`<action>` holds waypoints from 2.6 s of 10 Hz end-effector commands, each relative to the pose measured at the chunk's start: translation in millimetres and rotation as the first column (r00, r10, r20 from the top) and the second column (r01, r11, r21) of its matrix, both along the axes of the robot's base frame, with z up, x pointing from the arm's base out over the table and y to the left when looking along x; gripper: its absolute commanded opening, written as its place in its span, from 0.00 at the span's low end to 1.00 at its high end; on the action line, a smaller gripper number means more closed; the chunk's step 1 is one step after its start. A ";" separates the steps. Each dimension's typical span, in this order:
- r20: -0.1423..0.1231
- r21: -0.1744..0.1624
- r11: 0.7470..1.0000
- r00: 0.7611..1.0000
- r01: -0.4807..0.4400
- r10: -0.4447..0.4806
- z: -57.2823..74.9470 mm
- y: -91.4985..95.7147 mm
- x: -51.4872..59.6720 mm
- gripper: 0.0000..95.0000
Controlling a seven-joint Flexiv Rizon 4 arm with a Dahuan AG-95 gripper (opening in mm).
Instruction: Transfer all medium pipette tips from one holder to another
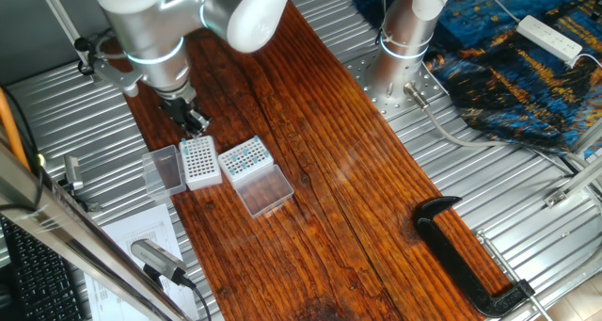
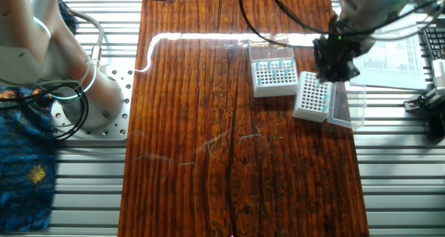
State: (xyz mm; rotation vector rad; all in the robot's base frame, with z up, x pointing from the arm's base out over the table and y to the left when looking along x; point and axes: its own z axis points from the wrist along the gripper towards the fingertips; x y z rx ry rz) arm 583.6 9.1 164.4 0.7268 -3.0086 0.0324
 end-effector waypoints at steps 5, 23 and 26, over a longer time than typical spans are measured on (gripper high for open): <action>-0.020 0.032 0.998 0.999 0.046 -0.045 -3.6 19.2 -43.8 0.00; -0.033 0.027 0.998 0.998 0.056 -0.055 -32.8 28.0 -89.4 0.00; -0.032 0.026 0.998 0.998 0.054 -0.053 -34.7 27.8 -93.0 0.00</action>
